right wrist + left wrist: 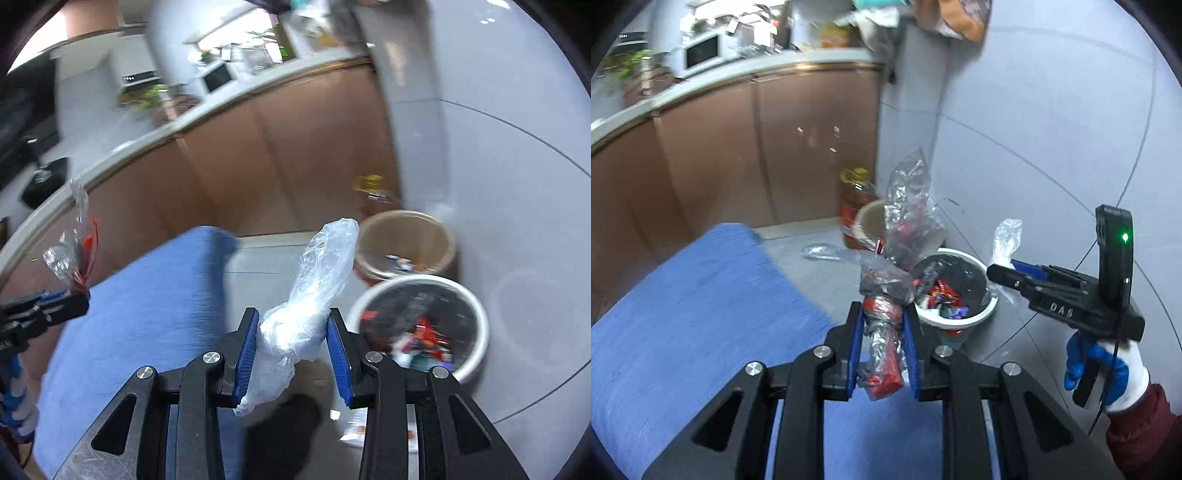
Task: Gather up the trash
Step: 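Carry both plastic bags over the white bin with both tools, then open both tools to drop the plastic bags into the bin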
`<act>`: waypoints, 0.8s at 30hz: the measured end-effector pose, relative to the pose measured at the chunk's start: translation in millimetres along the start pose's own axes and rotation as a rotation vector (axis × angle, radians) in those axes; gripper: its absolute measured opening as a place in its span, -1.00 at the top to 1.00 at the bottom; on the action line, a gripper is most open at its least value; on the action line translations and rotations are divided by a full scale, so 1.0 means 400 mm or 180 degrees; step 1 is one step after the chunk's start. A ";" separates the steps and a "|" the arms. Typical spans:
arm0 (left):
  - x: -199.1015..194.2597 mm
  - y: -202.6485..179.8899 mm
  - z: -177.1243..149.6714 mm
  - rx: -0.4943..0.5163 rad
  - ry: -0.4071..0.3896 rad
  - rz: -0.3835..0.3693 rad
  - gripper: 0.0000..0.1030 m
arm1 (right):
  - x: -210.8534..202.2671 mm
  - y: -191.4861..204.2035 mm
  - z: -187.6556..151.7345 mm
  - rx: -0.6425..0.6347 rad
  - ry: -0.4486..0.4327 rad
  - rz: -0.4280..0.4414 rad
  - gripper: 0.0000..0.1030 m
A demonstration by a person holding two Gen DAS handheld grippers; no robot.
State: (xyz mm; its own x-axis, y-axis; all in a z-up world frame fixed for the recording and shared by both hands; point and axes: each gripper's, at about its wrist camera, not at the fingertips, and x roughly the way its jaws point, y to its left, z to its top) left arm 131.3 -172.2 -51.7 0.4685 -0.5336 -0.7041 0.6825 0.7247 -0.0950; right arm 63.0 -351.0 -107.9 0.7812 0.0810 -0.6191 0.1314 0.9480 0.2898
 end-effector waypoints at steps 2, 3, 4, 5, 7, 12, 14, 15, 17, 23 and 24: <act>0.077 -0.023 0.034 0.0057 0.0092 -0.0084 0.62 | 0.028 -0.050 0.001 0.0048 0.0033 -0.0161 0.33; 0.109 -0.033 0.047 0.0077 0.0127 -0.0121 0.62 | 0.044 -0.081 0.001 0.0087 0.0051 -0.0237 0.33; 0.148 -0.045 0.063 0.0089 0.0166 -0.0169 0.62 | 0.058 -0.104 0.002 0.0122 0.0066 -0.0299 0.33; 0.187 -0.058 0.079 0.0095 0.0208 -0.0223 0.62 | 0.071 -0.122 0.003 0.0147 0.0081 -0.0355 0.33; 0.263 -0.087 0.103 0.0131 0.0295 -0.0315 0.62 | 0.104 -0.167 0.006 0.0211 0.0126 -0.0464 0.33; 0.416 -0.149 0.150 0.0188 0.0473 -0.0460 0.60 | 0.181 -0.254 0.003 0.0358 0.0246 -0.0681 0.29; 0.468 -0.168 0.163 0.0190 0.0541 -0.0527 0.60 | 0.214 -0.281 0.001 0.0433 0.0306 -0.0727 0.29; 0.492 -0.177 0.170 0.0185 0.0577 -0.0552 0.60 | 0.220 -0.290 -0.001 0.0453 0.0326 -0.0748 0.28; 0.536 -0.188 0.184 0.0149 0.0645 -0.0605 0.58 | 0.242 -0.312 -0.007 0.0516 0.0377 -0.0769 0.26; 0.610 -0.212 0.208 0.0057 0.0713 -0.0694 0.05 | 0.267 -0.336 -0.029 0.0572 0.0449 -0.0873 0.09; 0.612 -0.210 0.208 0.0034 0.0724 -0.0712 0.05 | 0.264 -0.335 -0.033 0.0563 0.0453 -0.0883 0.05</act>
State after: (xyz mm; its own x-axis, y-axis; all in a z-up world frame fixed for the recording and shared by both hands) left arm 235.5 -399.9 -157.8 0.1695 -0.5669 -0.8061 0.7609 0.5952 -0.2586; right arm 120.0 -465.4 -221.9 0.6097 -0.1182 -0.7838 0.4400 0.8729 0.2107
